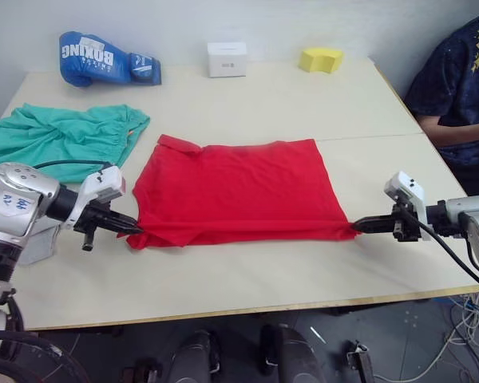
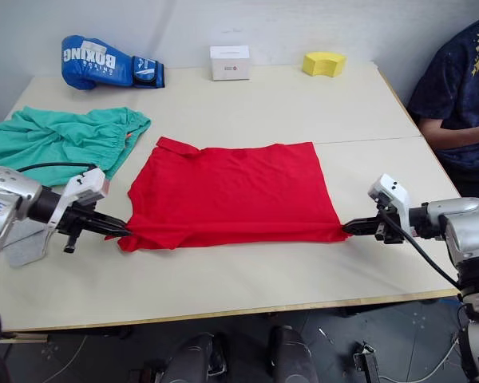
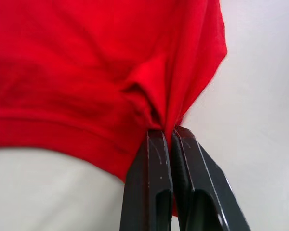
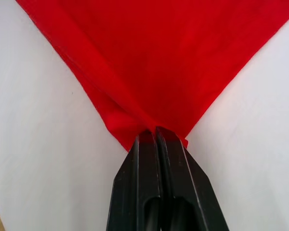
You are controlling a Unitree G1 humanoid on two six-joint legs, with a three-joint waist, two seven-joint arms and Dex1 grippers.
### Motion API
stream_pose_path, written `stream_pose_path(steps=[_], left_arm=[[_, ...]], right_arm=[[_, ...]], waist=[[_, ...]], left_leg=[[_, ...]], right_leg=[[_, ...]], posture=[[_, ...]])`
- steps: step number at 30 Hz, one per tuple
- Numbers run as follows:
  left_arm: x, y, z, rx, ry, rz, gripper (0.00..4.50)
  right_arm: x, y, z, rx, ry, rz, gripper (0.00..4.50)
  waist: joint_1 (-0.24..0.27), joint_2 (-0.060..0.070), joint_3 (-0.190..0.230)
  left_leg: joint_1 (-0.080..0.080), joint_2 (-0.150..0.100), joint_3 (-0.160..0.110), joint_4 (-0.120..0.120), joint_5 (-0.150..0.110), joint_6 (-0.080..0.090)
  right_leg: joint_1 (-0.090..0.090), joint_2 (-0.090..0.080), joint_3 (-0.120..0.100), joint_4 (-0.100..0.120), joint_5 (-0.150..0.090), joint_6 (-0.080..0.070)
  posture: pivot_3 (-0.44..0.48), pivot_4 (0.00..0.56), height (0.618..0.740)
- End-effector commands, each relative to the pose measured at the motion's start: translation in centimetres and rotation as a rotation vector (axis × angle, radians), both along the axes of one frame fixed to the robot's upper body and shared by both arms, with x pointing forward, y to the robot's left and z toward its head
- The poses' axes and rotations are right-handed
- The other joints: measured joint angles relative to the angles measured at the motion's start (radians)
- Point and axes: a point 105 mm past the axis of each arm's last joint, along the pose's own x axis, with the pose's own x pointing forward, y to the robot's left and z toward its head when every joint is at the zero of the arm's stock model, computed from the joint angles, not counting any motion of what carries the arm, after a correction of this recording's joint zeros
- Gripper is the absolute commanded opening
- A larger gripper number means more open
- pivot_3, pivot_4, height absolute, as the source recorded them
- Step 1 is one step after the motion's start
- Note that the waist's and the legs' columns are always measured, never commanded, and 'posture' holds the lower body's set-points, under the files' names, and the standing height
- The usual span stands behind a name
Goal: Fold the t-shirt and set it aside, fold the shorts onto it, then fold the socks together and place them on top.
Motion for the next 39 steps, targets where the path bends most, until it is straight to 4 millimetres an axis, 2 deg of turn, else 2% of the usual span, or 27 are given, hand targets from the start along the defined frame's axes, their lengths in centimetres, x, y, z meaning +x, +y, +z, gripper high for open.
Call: stream_pose_path(steps=[1, 8, 11, 14, 17, 20, 21, 23, 26, 29, 30, 31, 32, 35, 39], left_arm=[[0.8, 0.7, 0.5, 0.01, -0.043, 0.023, 0.02], [1.5, 0.7, 0.6, -0.058, -0.116, 0.064, 0.02], [1.6, 0.7, 1.0, -0.113, -0.162, 0.085, 0.75], [1.9, 0.8, 2.0, -0.183, -0.246, 0.12, 1.65], [2.0, 1.5, 3.2, -0.256, -0.362, 0.181, 2.51], [1.1, 2.2, 3.9, -0.326, -0.417, 0.233, 2.52], [0.8, 2.4, 4.2, -0.343, -0.434, 0.24, 2.52], [-0.3, 2.3, 4.7, -0.361, -0.469, 0.218, 2.12], [-2.2, 0.8, 3.7, -0.307, -0.444, 0.109, 1.27], [-3.4, -1.7, 1.4, -0.266, -0.417, 0.011, 0.36], [-3.5, -2.3, 0.8, -0.261, -0.416, -0.005, 0.08], [-3.7, -3.0, -0.1, -0.259, -0.399, -0.028, 0.0], [-3.9, -3.5, -0.7, -0.258, -0.388, -0.042, 0.0], [-3.8, -4.9, -2.4, -0.248, -0.38, -0.077, 0.0], [-2.0, -6.0, -2.8, -0.28, -0.432, -0.049, 0.0]], right_arm=[[0.4, -0.3, 0.5, -0.003, -0.051, -0.014, 0.0], [0.7, -0.3, 0.3, 0.013, -0.111, -0.04, 0.0], [0.9, -0.6, 0.5, 0.037, -0.141, -0.103, 0.0], [0.4, -0.3, 1.4, 0.082, -0.189, -0.103, 0.61], [0.3, -1.2, 2.7, 0.124, -0.299, -0.165, 1.6], [-0.2, -1.9, 4.0, 0.15, -0.406, -0.197, 2.59], [-0.3, -2.1, 4.5, 0.162, -0.443, -0.205, 2.59], [-0.8, -1.4, 5.8, 0.222, -0.502, -0.193, 2.63], [-2.0, 1.0, 6.3, 0.286, -0.531, -0.12, 1.93], [-3.4, 5.1, 4.0, 0.232, -0.552, 0.032, 0.93], [-3.6, 5.9, 3.4, 0.22, -0.567, 0.063, 0.61], [-3.8, 6.8, 2.5, 0.219, -0.573, 0.088, 0.22], [-3.9, 7.3, 2.0, 0.222, -0.577, 0.099, 0.05], [-3.8, 8.5, -0.9, 0.165, -0.559, 0.119, 0.05], [-3.0, 8.1, -2.9, 0.151, -0.532, 0.042, 0.05]], waist=[[-0.001, 0.0, 0.0], [0.0, 0.0, 0.0], [0.0, 0.0, 0.0], [0.001, 0.0, 0.0], [0.001, 0.0, 0.0], [0.001, 0.0, 0.0], [0.001, 0.0, 0.0], [-0.001, 0.0, 0.0], [-0.002, 0.0, 0.0], [0.0, -0.001, -0.001], [0.001, -0.001, -0.001], [0.003, -0.001, -0.002], [0.005, -0.001, -0.001], [0.004, -0.001, -0.002], [0.004, -0.002, -0.002]], left_leg=[[0.0, 0.0, 0.0, 0.001, 0.0, 0.0], [-0.001, 0.001, 0.001, 0.004, 0.0, 0.0], [-0.001, 0.001, 0.001, 0.006, 0.0, 0.001], [-0.001, 0.001, 0.0, 0.006, 0.0, 0.001], [-0.001, 0.002, 0.0, 0.007, -0.001, 0.001], [-0.001, 0.002, -0.001, 0.006, -0.001, 0.001], [-0.001, 0.002, -0.001, 0.006, -0.001, 0.001], [-0.001, 0.002, -0.001, 0.006, -0.001, 0.0], [0.0, 0.002, 0.0, 0.005, -0.001, 0.0], [0.001, 0.002, -0.001, 0.002, -0.001, 0.0], [0.002, 0.002, -0.001, 0.001, -0.001, -0.001], [0.002, 0.002, -0.001, 0.0, -0.001, -0.001], [0.002, 0.001, -0.001, 0.0, -0.001, -0.001], [0.002, -0.001, 0.0, 0.0, -0.001, 0.0], [0.002, 0.0, -0.001, 0.0, -0.001, 0.0]], right_leg=[[0.0, 0.001, 0.0, 0.0, 0.0, 0.0], [0.0, 0.001, 0.0, 0.001, 0.0, 0.0], [0.0, 0.0, 0.002, 0.002, 0.0, 0.0], [0.0, 0.0, 0.004, 0.002, 0.0, 0.0], [0.0, -0.001, 0.004, 0.002, 0.0, 0.0], [0.001, -0.001, 0.004, 0.002, 0.0, 0.0], [0.001, -0.001, 0.004, 0.002, 0.0, 0.0], [0.001, -0.001, 0.004, 0.002, 0.0, 0.0], [0.002, -0.001, 0.005, 0.002, 0.0, 0.0], [0.002, -0.001, 0.005, 0.001, 0.0, 0.0], [0.002, -0.001, 0.006, 0.0, 0.0, 0.0], [0.003, -0.001, 0.005, 0.0, 0.0, 0.0], [0.002, -0.001, 0.005, 0.0, 0.0, 0.0], [0.002, -0.001, 0.005, 0.0, 0.0, 0.001], [0.002, -0.001, 0.006, 0.0, 0.0, 0.001]], posture=[[0.0, 0.15, 0.74], [0.0, 0.15, 0.74], [0.0, 0.15, 0.74], [0.0, 0.15, 0.74], [0.0, 0.15, 0.74], [0.0, 0.15, 0.74], [0.0, 0.15, 0.74], [0.0, 0.15, 0.74], [0.0, 0.15, 0.74], [0.0, 0.15, 0.74], [0.0, 0.15, 0.74], [0.0, 0.15, 0.74], [0.0, 0.15, 0.74], [0.0, 0.15, 0.74], [0.0, 0.15, 0.74]])
